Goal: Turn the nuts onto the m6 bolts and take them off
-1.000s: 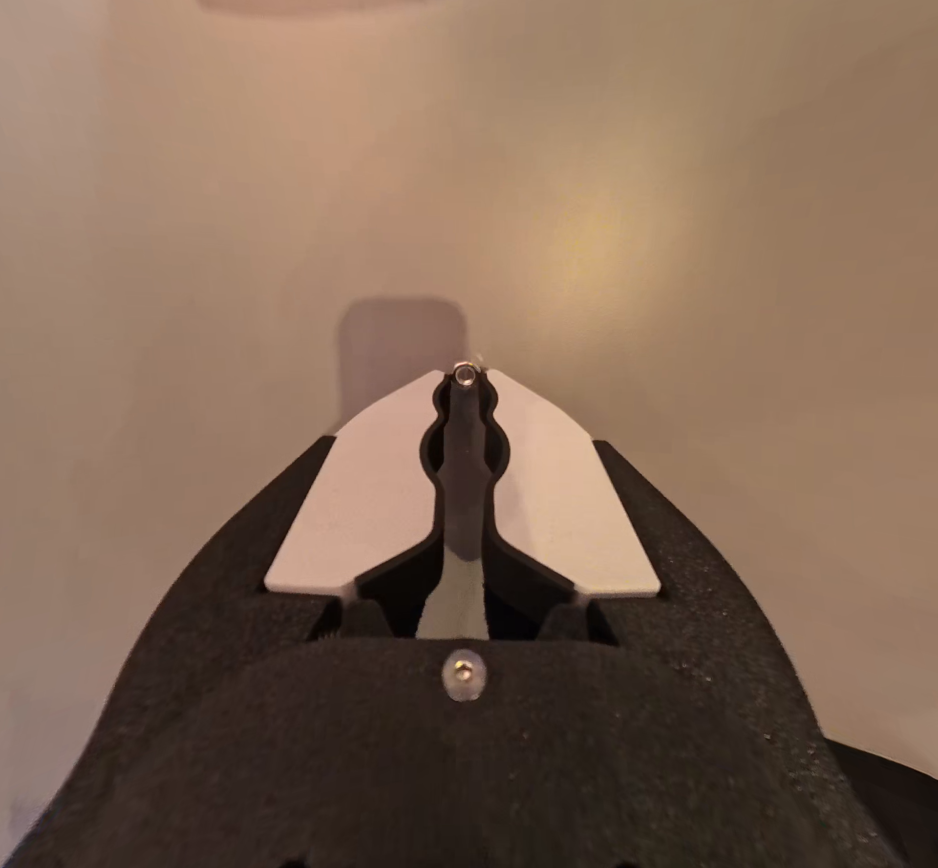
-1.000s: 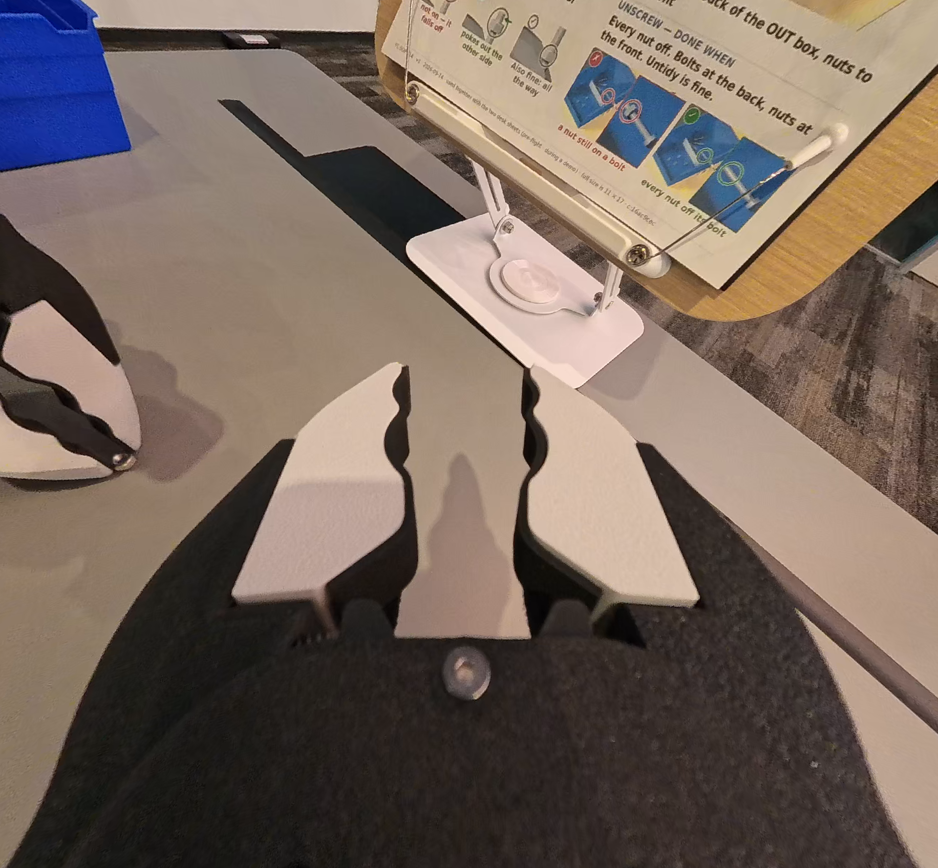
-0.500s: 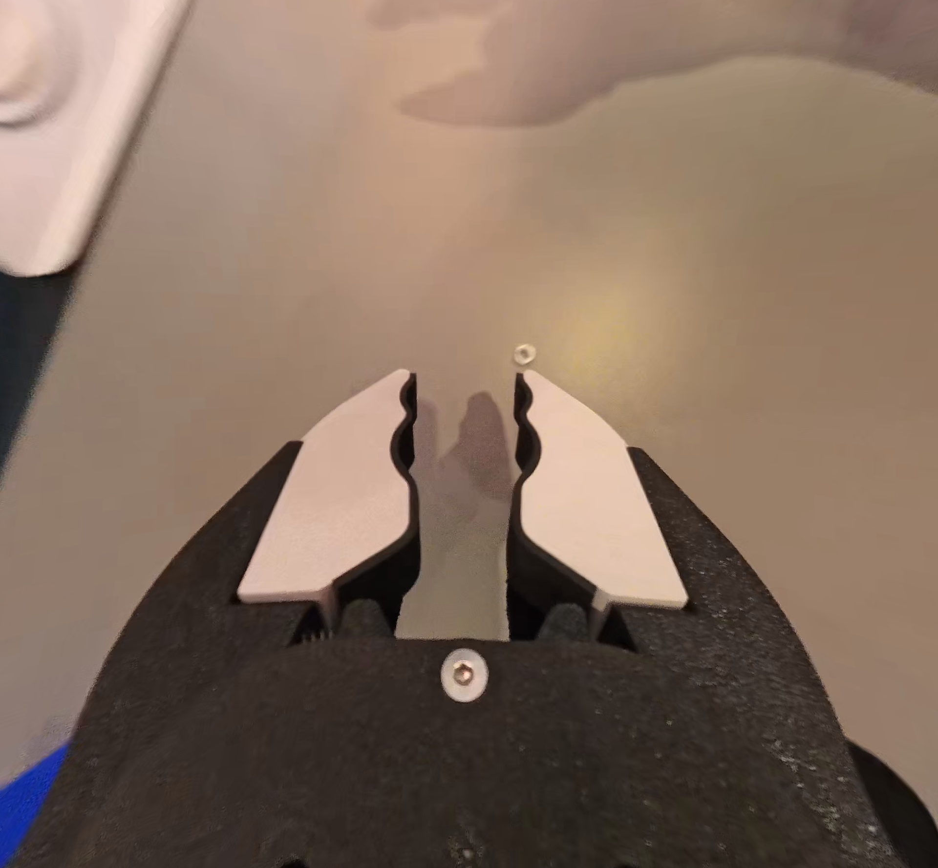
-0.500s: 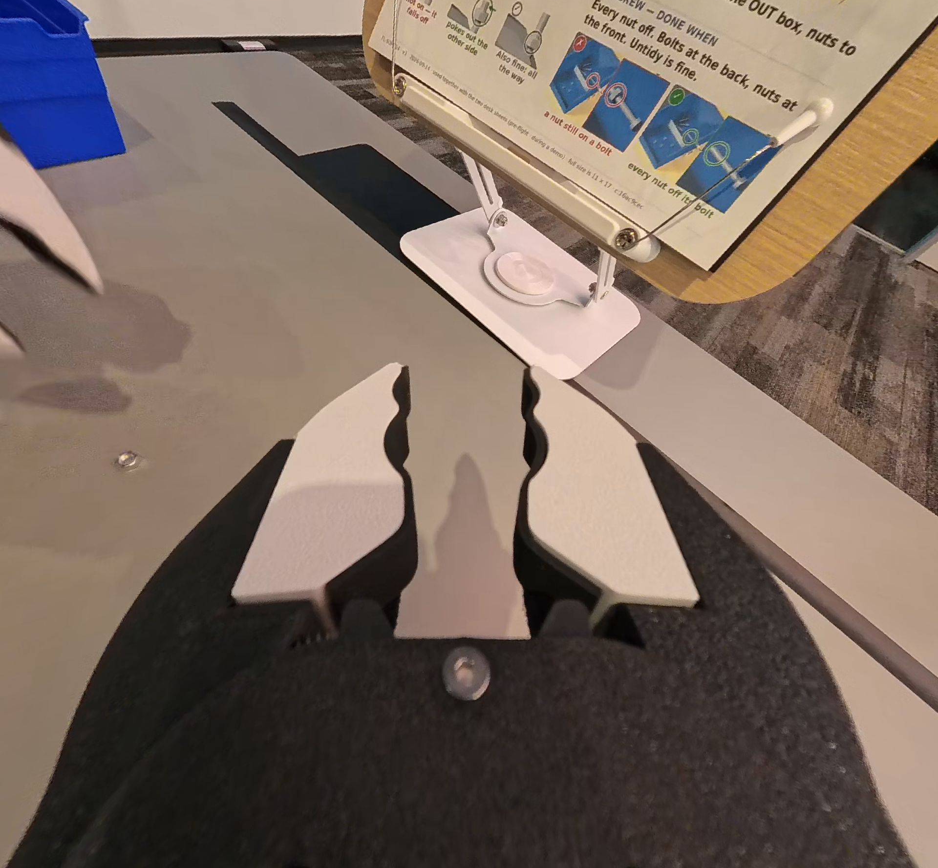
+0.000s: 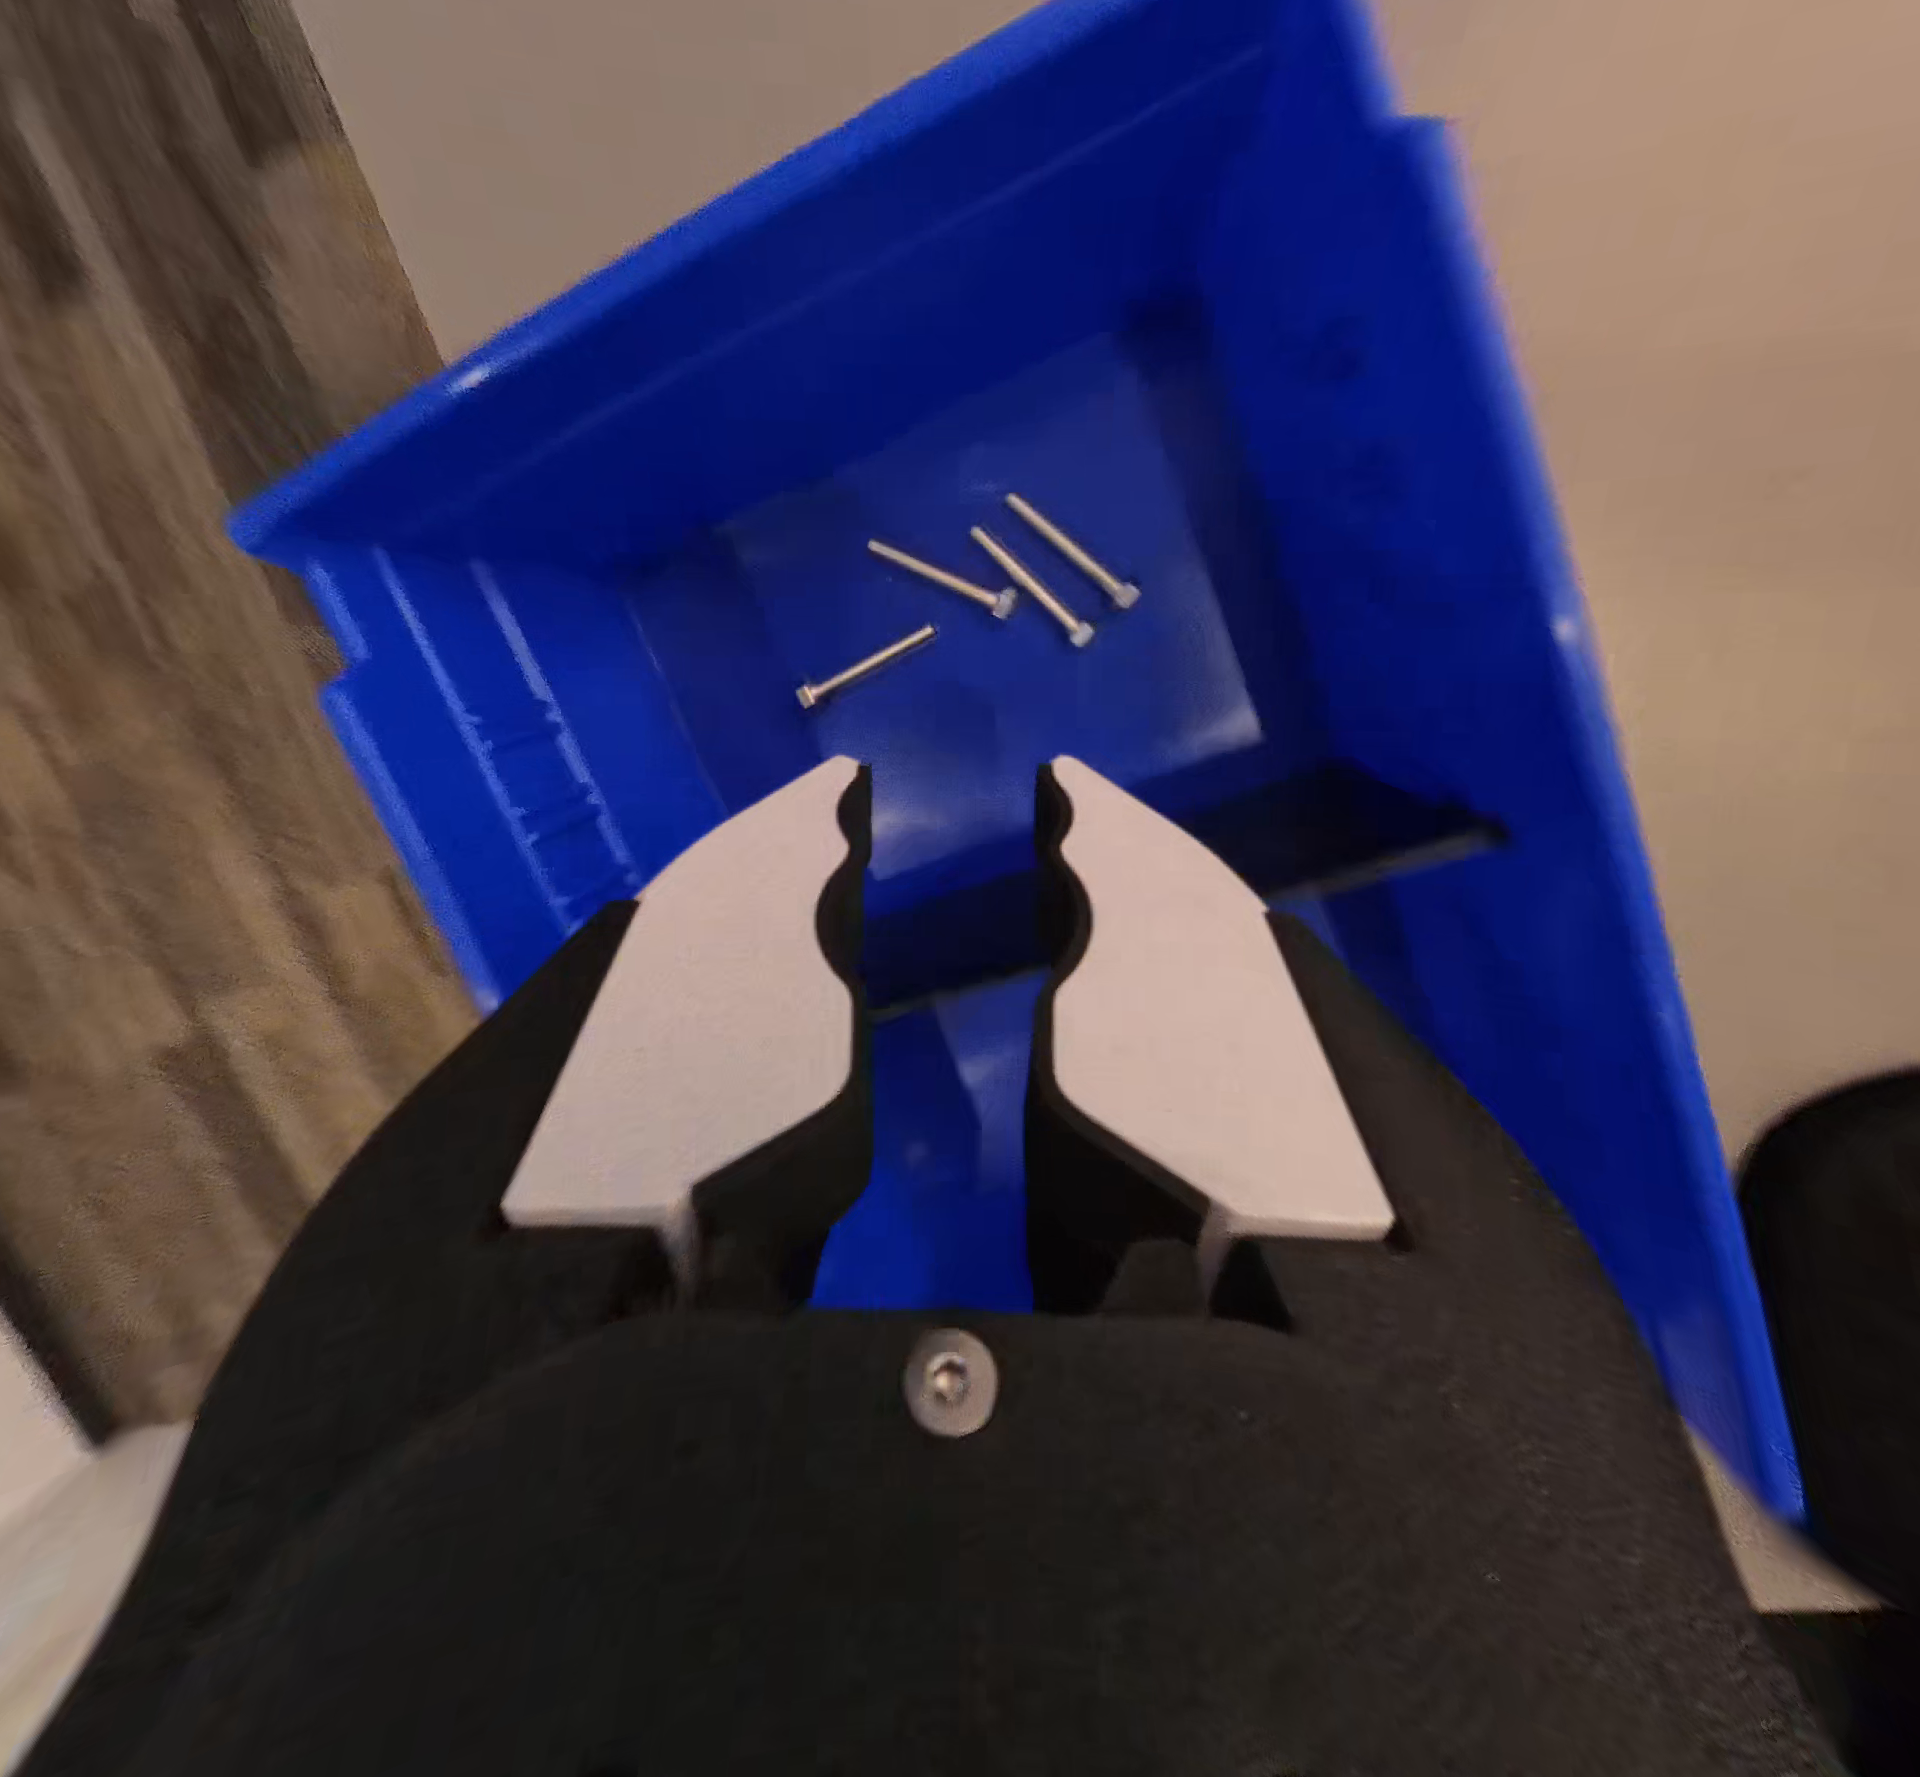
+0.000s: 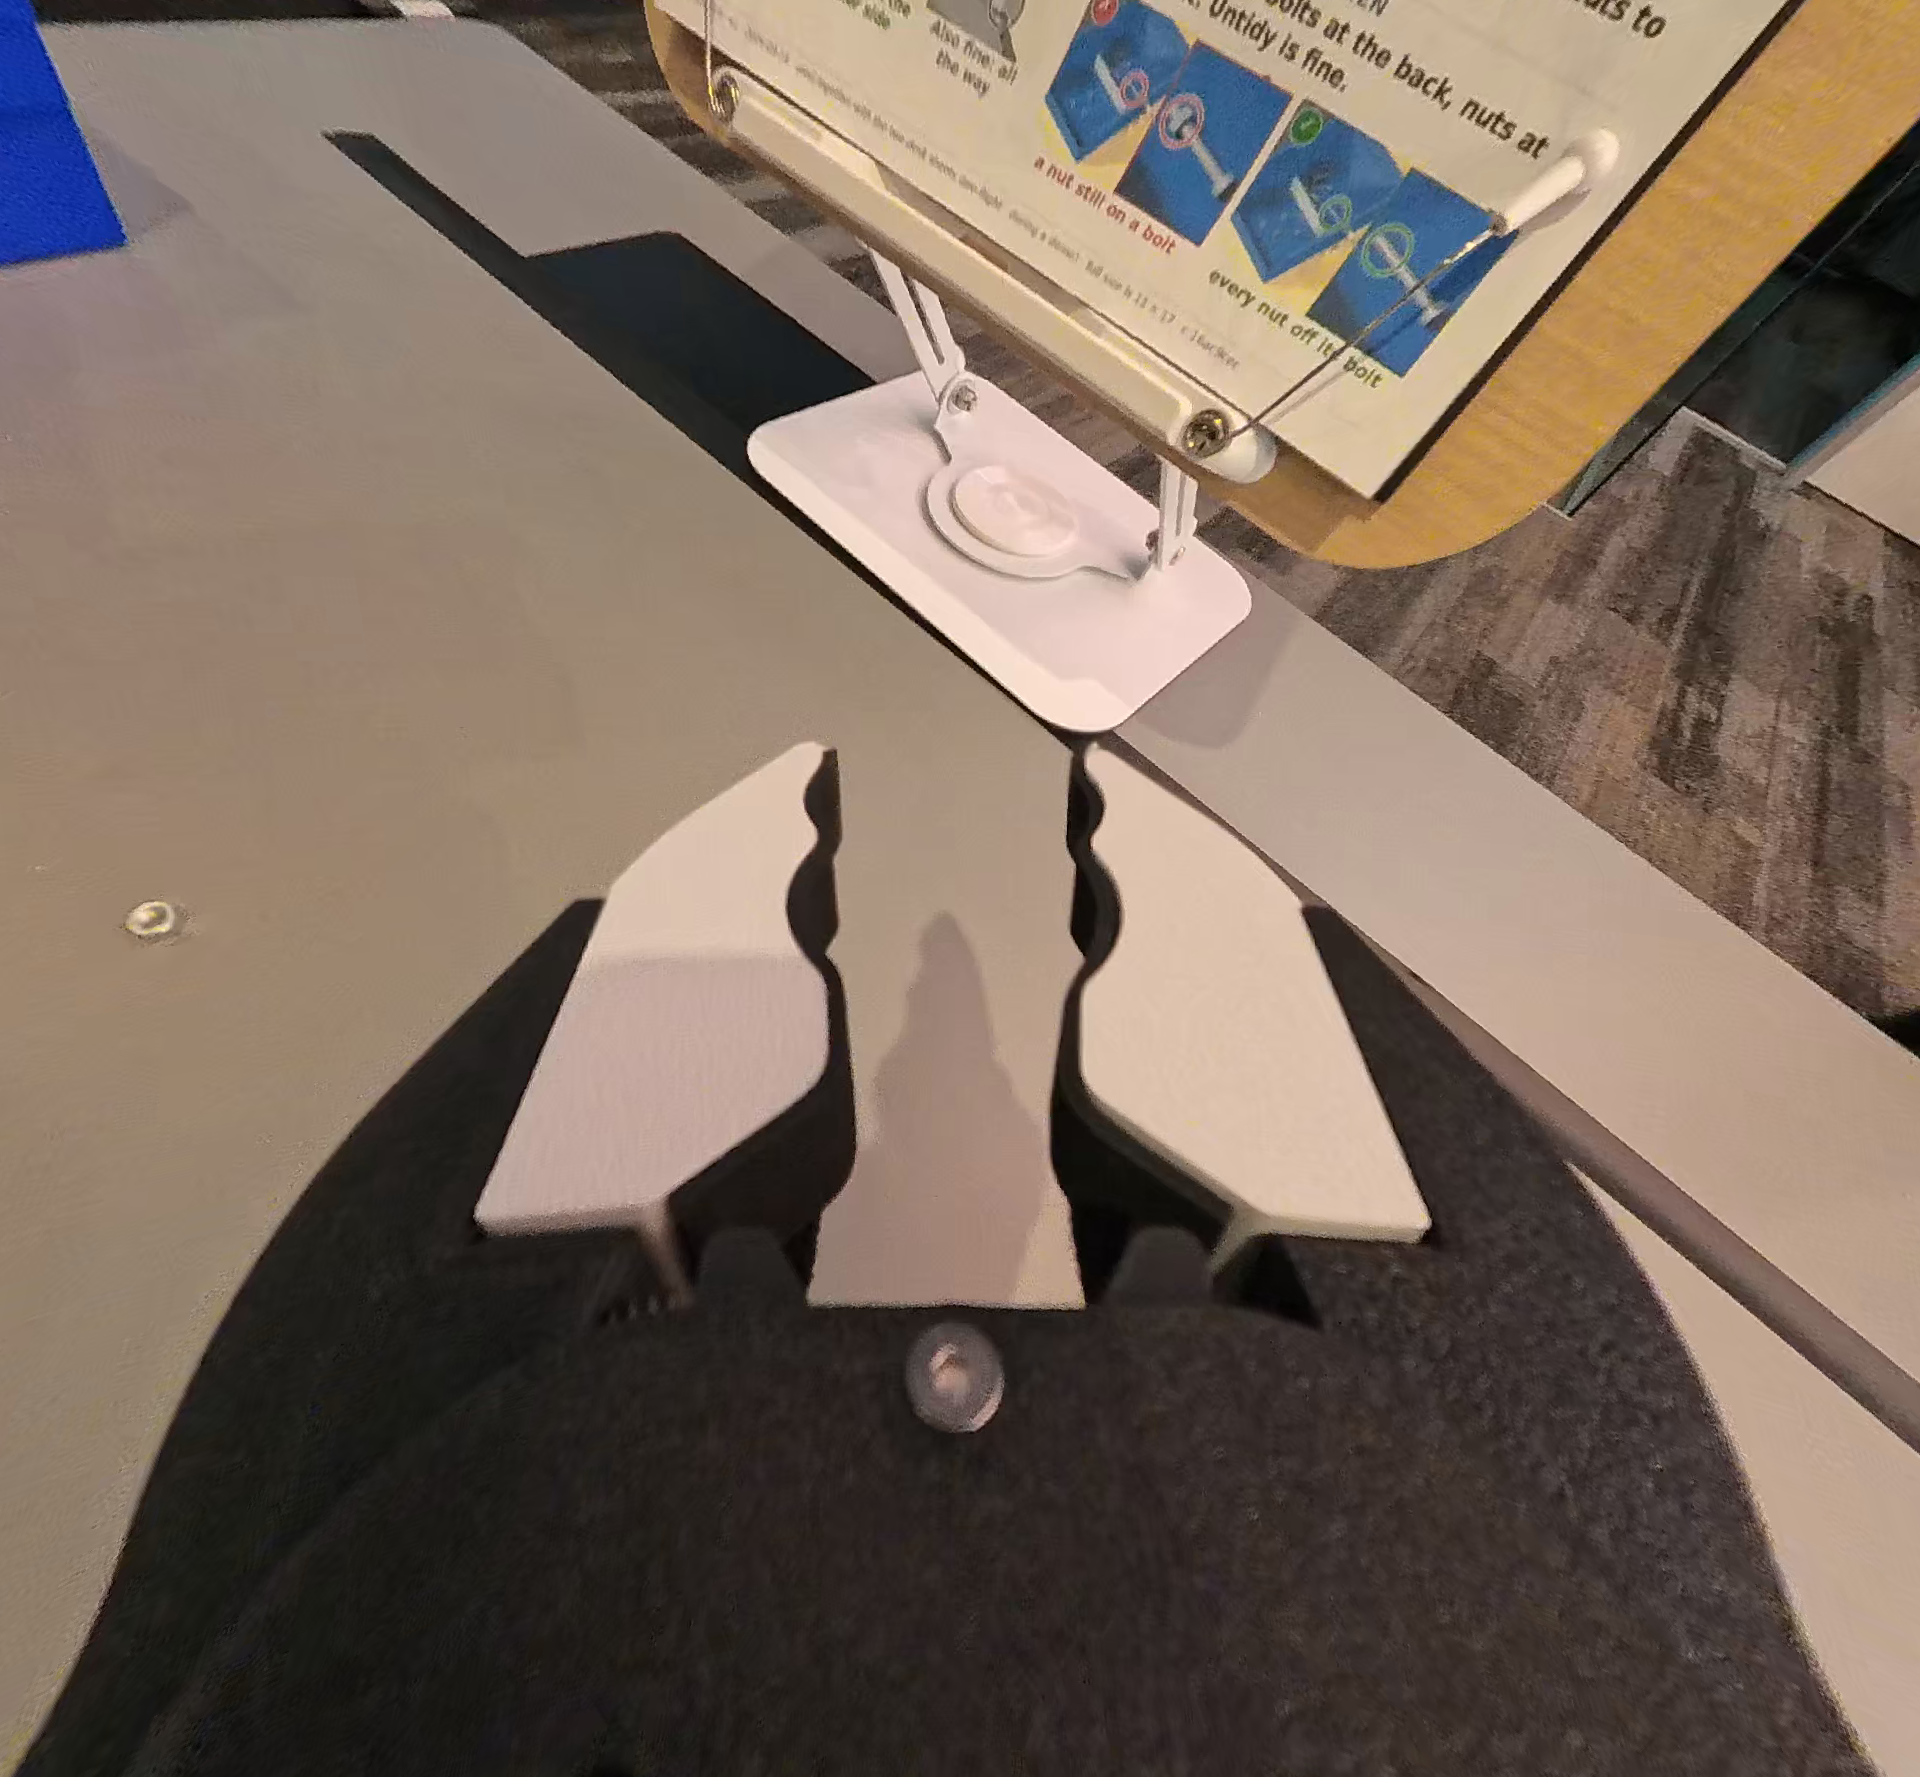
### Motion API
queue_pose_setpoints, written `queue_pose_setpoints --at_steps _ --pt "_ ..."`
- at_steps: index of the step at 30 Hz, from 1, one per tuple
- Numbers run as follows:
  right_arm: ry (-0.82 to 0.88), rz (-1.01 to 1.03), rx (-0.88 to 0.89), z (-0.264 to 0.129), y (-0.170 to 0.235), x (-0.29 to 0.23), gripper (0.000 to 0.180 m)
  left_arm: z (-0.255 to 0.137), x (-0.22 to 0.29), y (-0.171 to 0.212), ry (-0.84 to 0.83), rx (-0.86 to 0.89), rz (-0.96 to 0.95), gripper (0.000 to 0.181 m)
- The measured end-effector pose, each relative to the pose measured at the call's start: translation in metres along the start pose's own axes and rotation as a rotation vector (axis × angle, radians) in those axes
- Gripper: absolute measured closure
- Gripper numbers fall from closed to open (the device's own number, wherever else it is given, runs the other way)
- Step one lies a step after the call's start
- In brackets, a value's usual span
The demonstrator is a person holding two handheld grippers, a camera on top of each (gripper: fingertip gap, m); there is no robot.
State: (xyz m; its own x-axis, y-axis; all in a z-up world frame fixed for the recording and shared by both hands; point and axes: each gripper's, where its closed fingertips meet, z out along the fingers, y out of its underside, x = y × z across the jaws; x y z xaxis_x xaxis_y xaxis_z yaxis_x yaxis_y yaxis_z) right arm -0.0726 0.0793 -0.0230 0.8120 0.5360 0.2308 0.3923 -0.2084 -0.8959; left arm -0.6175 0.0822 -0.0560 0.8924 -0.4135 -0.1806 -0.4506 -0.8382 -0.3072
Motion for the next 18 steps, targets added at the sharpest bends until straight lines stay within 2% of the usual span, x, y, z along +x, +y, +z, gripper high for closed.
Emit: queue_pose_setpoints --at_steps 4,7,14,18 --pt "0.011 -0.009 -0.024 0.003 0.006 0.000 0.139 0.047 -0.013 0.000 0.063 -0.092 -0.236 0.151" --pt "0.016 -0.024 -0.047 0.005 0.010 0.000 0.139 0.068 -0.012 0.002 0.111 -0.166 -0.360 0.151" --pt "0.023 -0.040 -0.062 0.007 0.013 0.000 0.138 0.089 -0.011 -0.003 0.158 -0.211 -0.529 0.148" --pt "0.029 -0.042 -0.053 0.004 0.011 0.003 0.138 0.095 -0.007 -0.004 0.162 -0.238 -0.548 0.146"
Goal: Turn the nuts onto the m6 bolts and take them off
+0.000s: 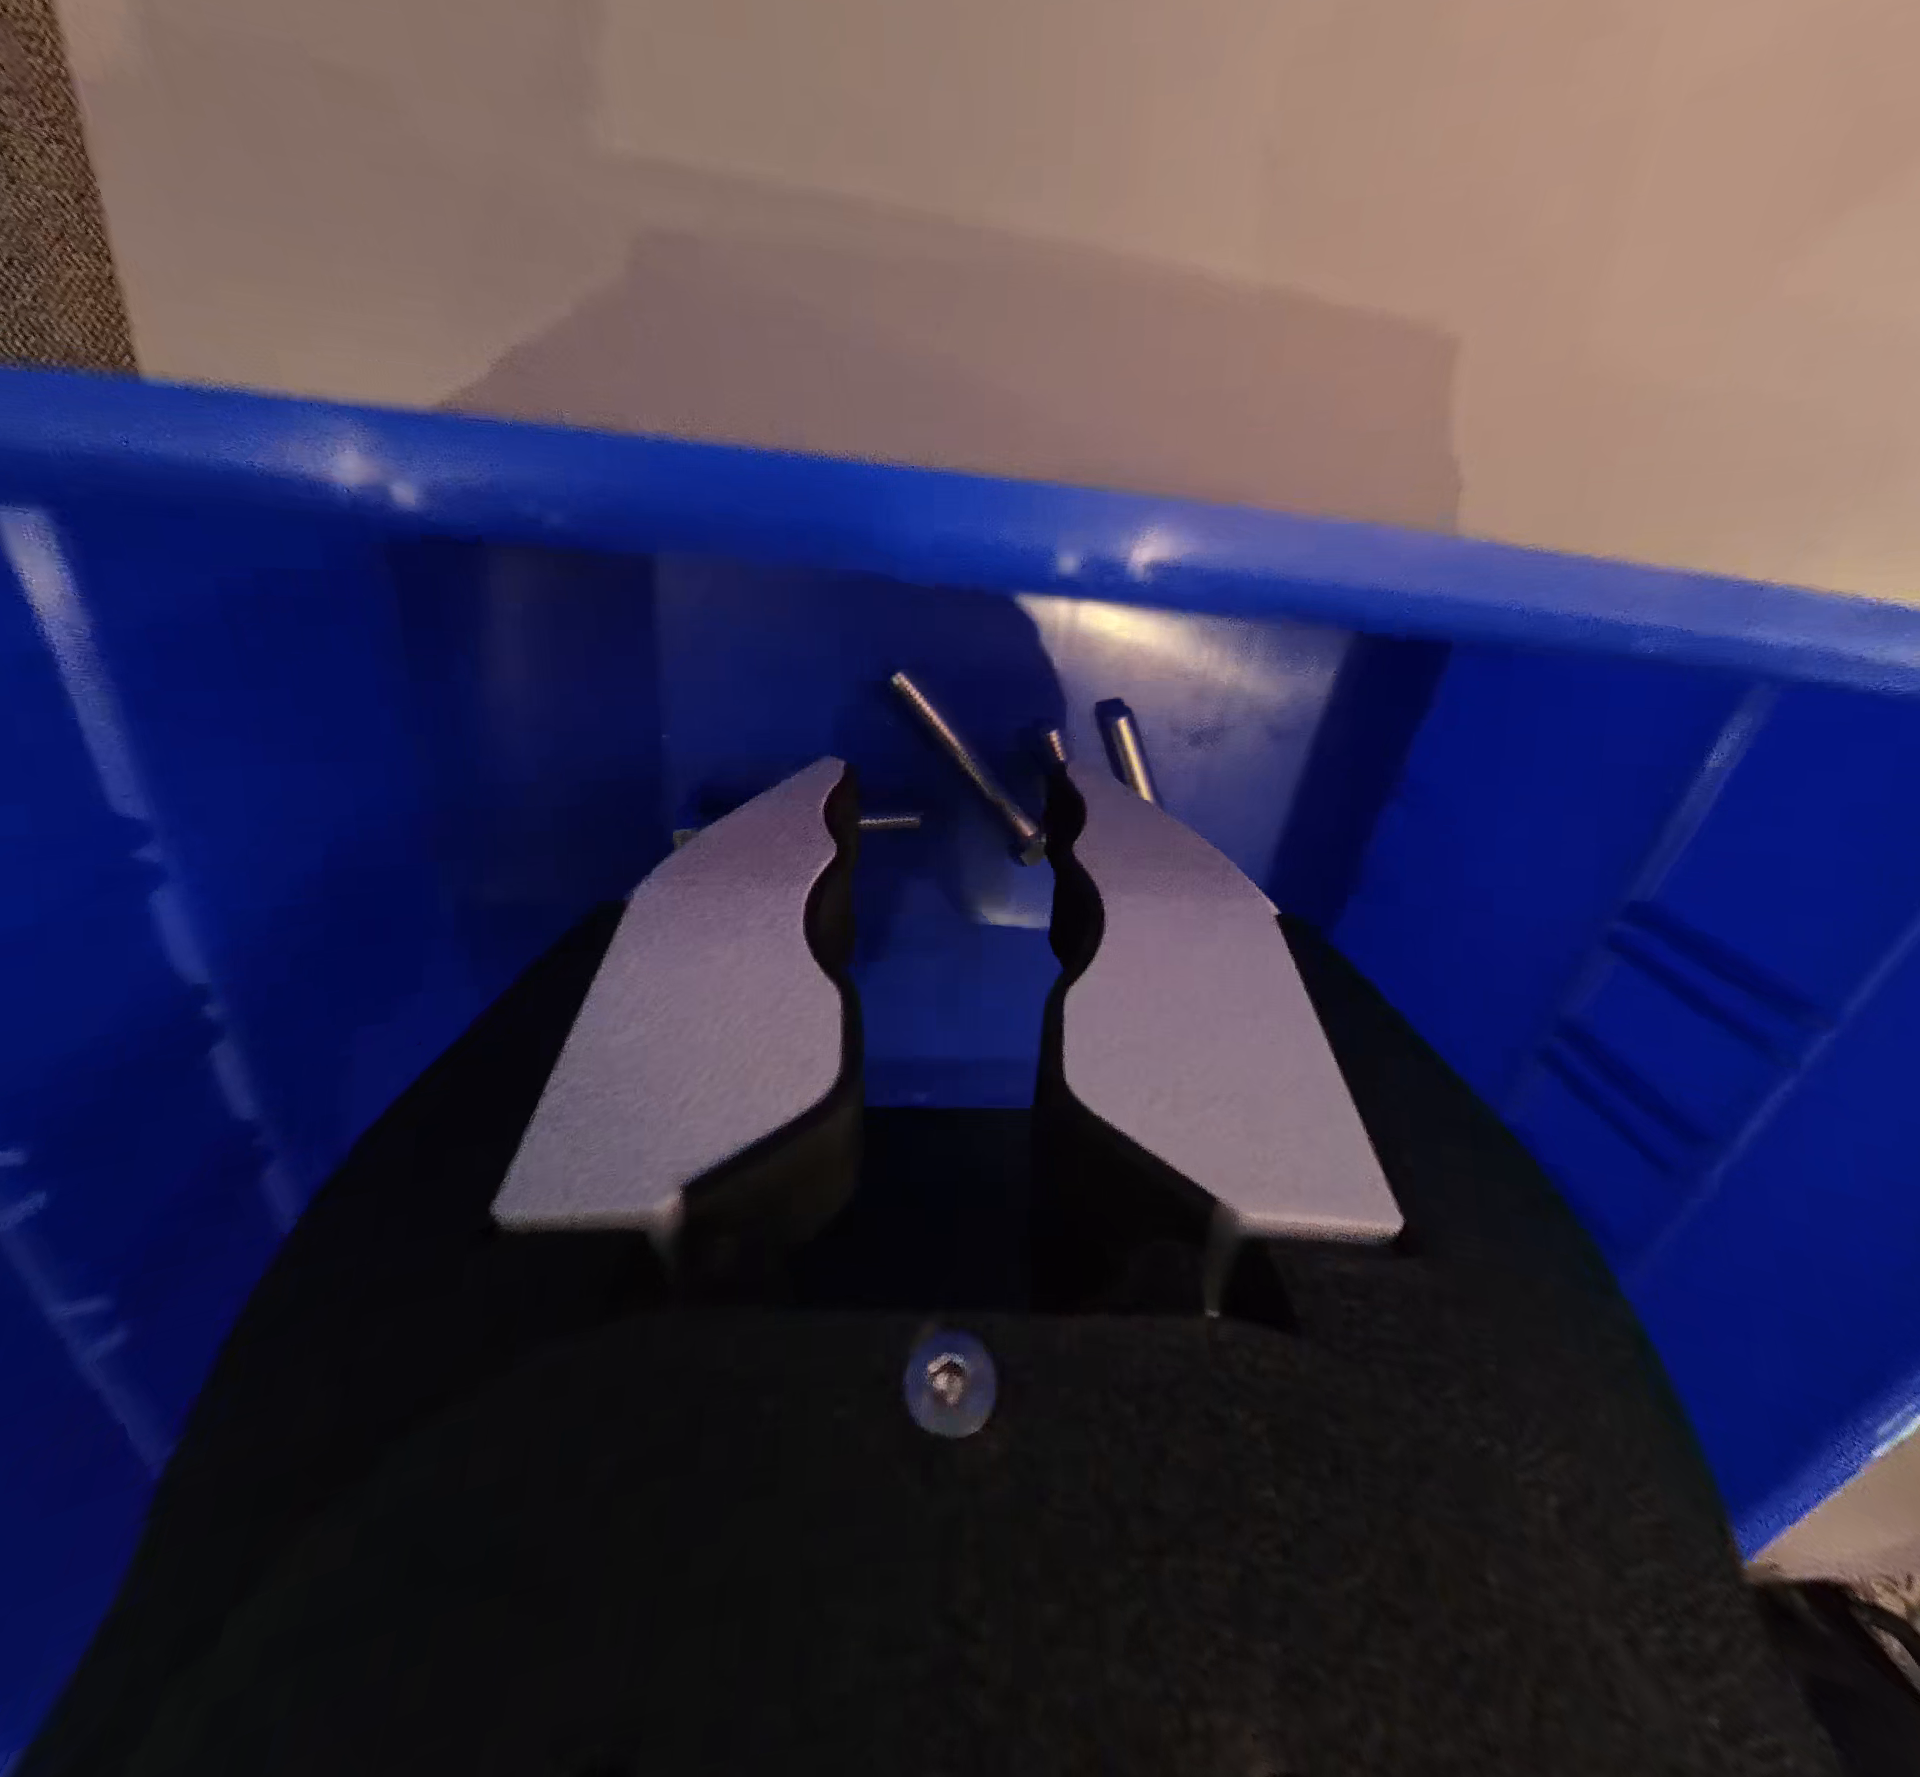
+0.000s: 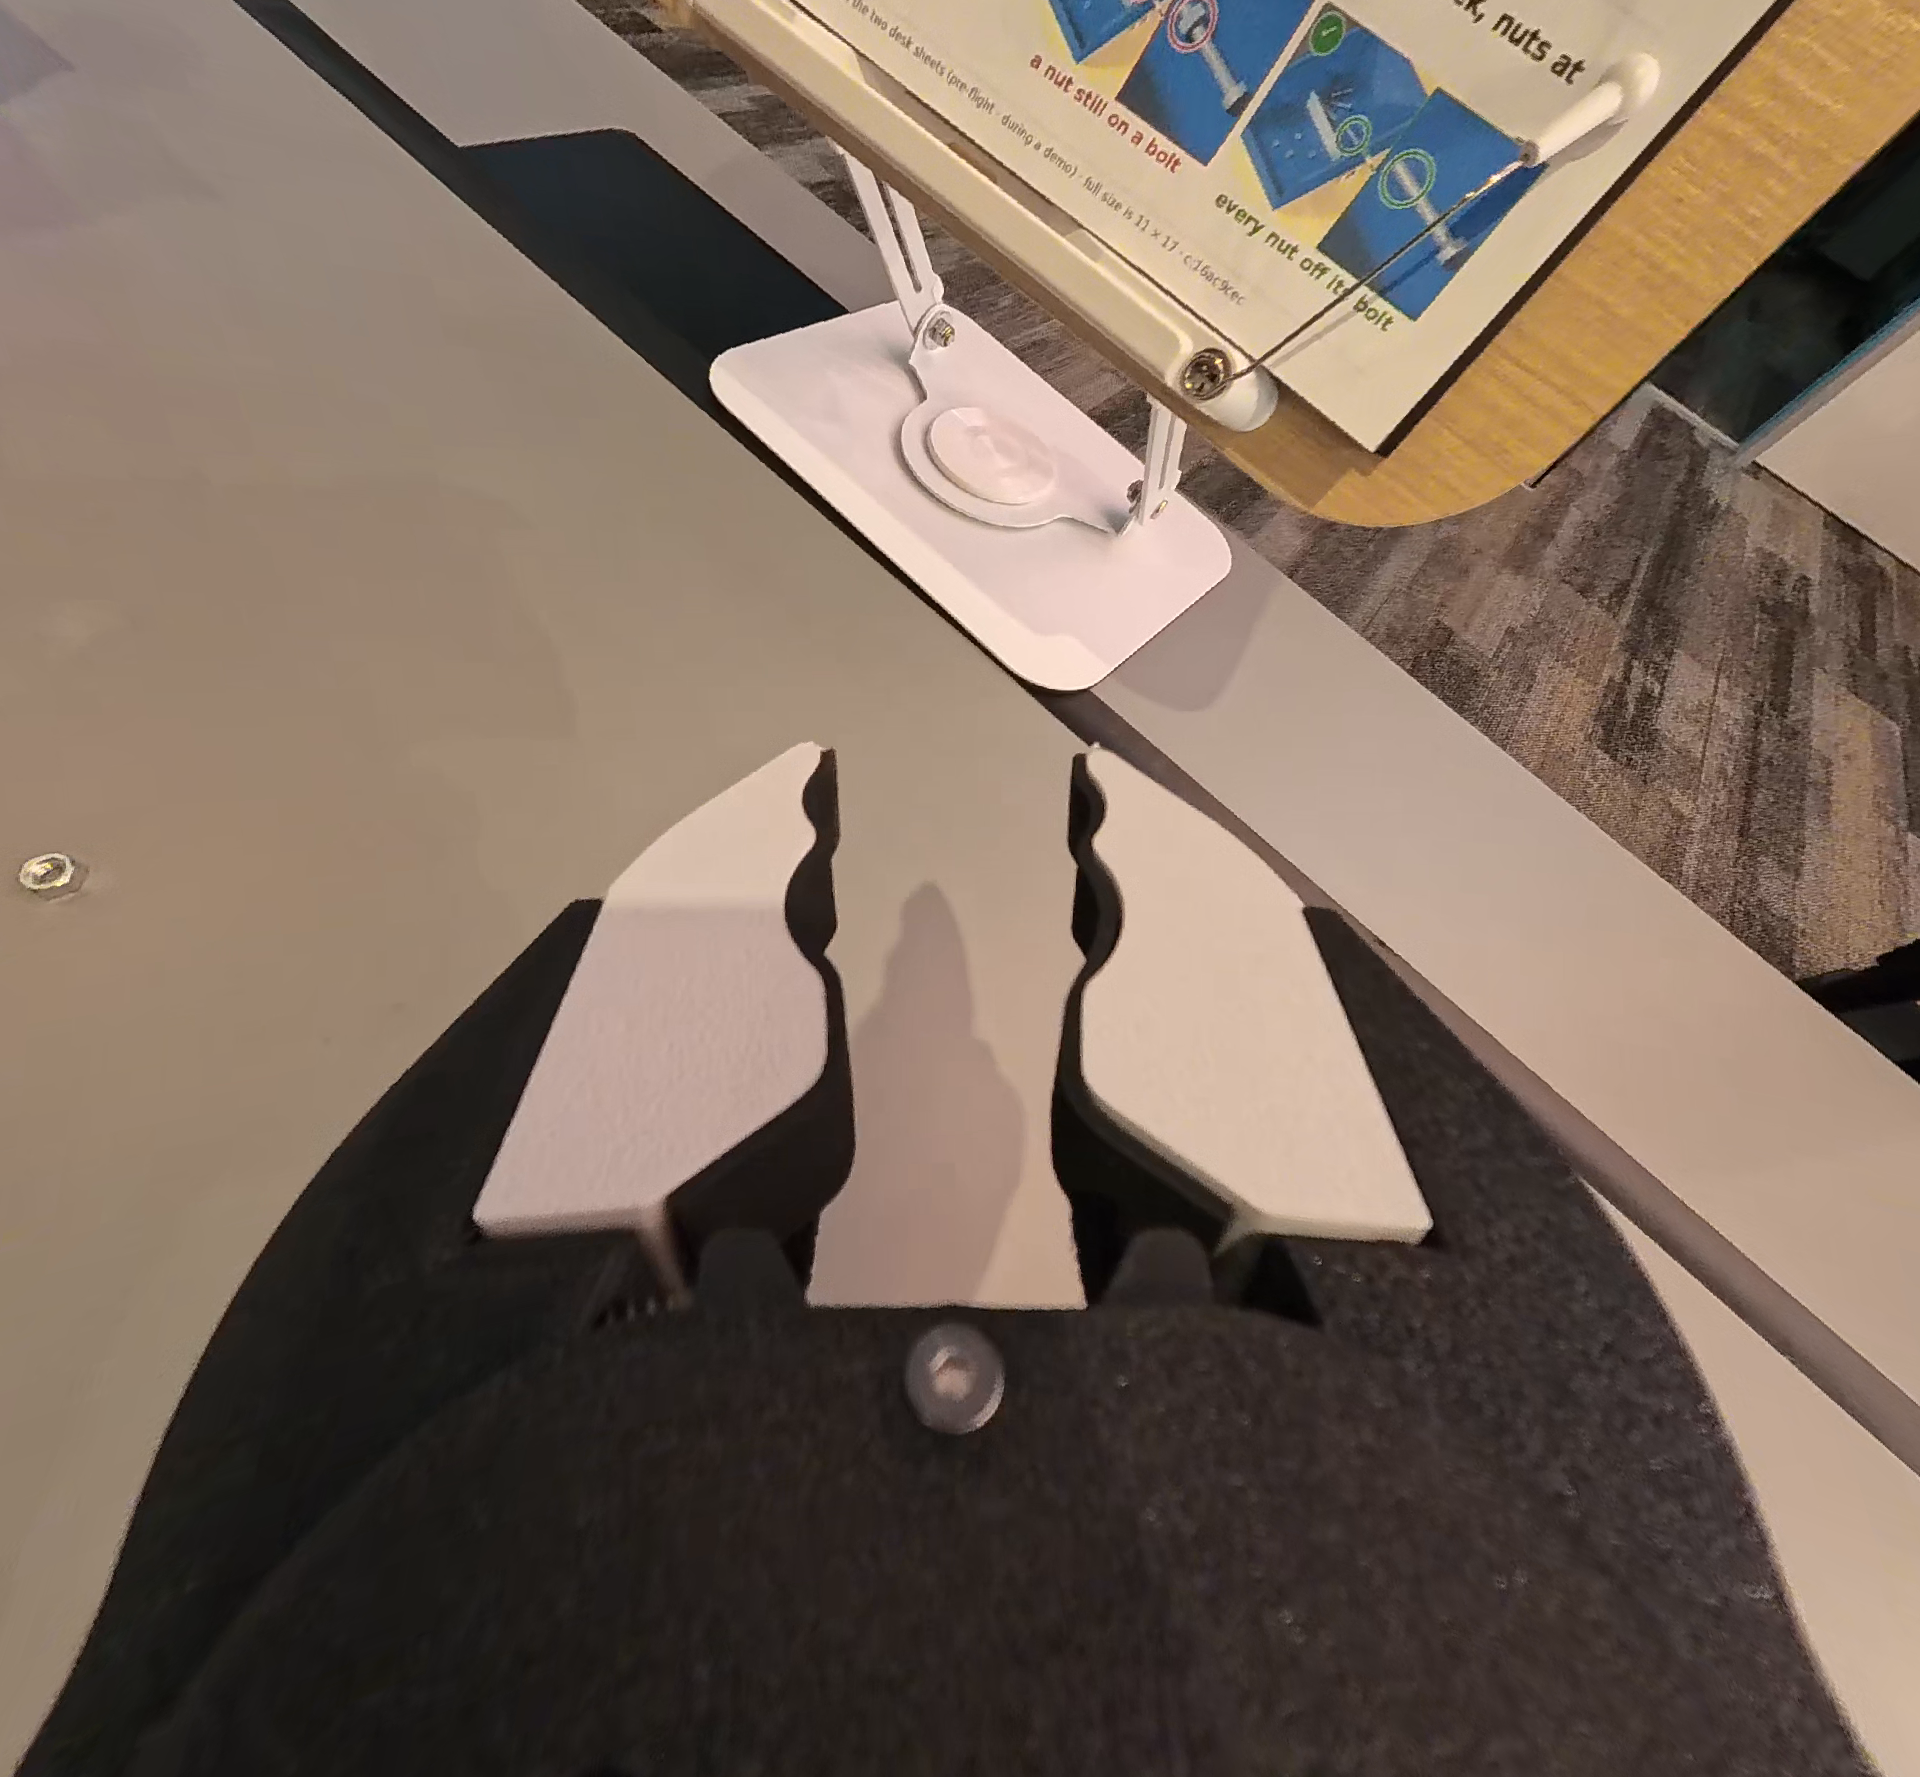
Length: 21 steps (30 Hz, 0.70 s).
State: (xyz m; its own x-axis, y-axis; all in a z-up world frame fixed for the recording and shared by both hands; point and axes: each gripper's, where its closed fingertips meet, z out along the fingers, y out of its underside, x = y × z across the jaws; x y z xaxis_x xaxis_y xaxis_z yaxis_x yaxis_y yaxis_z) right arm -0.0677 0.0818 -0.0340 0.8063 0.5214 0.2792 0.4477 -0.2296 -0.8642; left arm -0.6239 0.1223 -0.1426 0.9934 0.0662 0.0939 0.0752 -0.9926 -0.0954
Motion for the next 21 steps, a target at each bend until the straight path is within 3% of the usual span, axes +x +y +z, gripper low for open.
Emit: queue_pose_setpoints --at_steps 21 --pt "0.002 -0.003 0.008 -0.0029 -0.0030 0.0014 0.138 -0.0051 0.0042 -0.0045 0.103 0.025 -0.063 0.158"
